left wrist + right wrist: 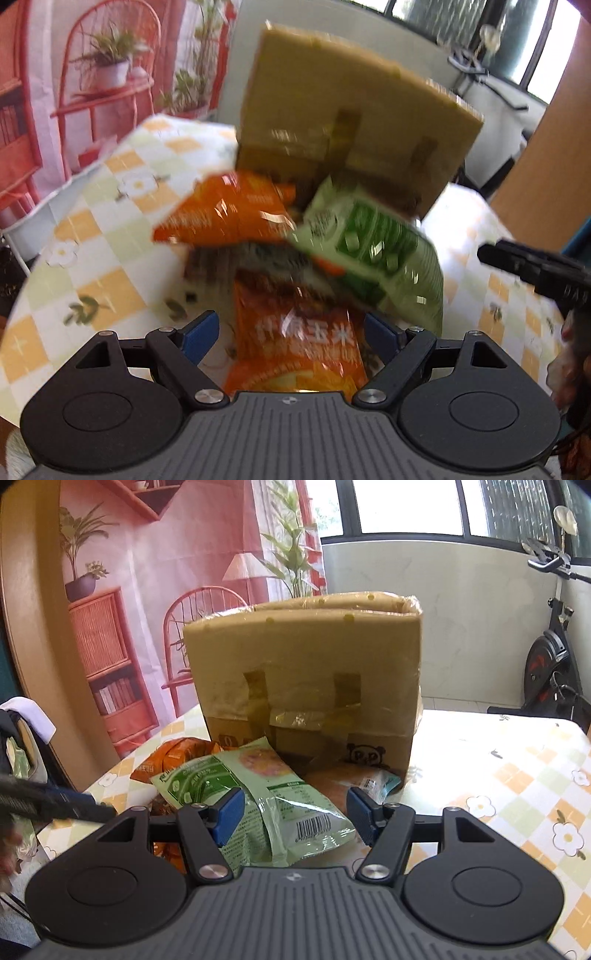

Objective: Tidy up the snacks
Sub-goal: 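Grasp the orange corn chip bag with the left gripper while the right gripper reaches the green bag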

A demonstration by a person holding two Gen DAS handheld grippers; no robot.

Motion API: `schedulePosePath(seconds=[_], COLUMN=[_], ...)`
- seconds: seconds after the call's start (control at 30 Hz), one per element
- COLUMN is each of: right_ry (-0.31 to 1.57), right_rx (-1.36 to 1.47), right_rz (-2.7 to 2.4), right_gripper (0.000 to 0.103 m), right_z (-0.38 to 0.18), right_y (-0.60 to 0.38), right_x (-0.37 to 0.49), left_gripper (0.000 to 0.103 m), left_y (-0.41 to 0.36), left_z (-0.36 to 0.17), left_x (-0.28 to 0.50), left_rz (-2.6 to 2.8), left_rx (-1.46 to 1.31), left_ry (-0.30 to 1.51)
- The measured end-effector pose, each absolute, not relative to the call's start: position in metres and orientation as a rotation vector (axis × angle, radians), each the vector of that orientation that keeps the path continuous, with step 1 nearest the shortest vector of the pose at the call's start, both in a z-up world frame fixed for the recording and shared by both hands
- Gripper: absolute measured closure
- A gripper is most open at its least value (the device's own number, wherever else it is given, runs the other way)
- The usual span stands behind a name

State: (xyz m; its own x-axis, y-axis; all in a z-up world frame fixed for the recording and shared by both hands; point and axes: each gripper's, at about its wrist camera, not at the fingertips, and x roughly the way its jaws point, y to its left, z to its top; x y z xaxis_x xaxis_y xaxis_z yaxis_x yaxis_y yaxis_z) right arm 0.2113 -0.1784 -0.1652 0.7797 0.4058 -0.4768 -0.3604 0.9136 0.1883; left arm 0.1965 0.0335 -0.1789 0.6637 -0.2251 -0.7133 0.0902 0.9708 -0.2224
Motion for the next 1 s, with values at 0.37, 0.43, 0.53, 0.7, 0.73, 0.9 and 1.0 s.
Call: schedulePosePath(seconds=[0.37,0.43,0.53,0.7,0.73,0.9,1.0], right_ry=[0.608,0.615,0.624,0.642,0.645,0.638,0.628], right_rx=[0.137,0.142,0.159,0.166,0.161,0.132,0.118], right_rz=[0.390,0.386,0.382,0.389,0.393,0.408,0.410], right_gripper=[0.038,0.038,0.038,0.038,0.038,0.038,0.038], right_z=[-0.196,-0.199,-0.203,-0.209,-0.210,-0.207,-0.204], right_y=[-0.186,-0.186,-0.188,-0.183,-0.181,-0.173,-0.169], right_x=[0.220,0.221,0.222,0.220,0.220,0.217,0.216], left_gripper=[0.014,0.010,0.010,0.022,0.026,0.031,0.031], left_y=[0.005,0.007,0.011,0.017,0.018,0.021,0.022], left_z=[-0.215,-0.217,-0.221,-0.222,-0.220,-0.216,-0.216], left_x=[0.192,0.193,0.192,0.187,0.184,0.178,0.176], left_rz=[-0.135,-0.127,-0.123,-0.102,-0.106,-0.136,-0.148], left_rx=[-0.068,-0.077,-0.096,-0.146,-0.161,-0.202,-0.212], left_ry=[0.881,0.895,0.881,0.832,0.820,0.797,0.794])
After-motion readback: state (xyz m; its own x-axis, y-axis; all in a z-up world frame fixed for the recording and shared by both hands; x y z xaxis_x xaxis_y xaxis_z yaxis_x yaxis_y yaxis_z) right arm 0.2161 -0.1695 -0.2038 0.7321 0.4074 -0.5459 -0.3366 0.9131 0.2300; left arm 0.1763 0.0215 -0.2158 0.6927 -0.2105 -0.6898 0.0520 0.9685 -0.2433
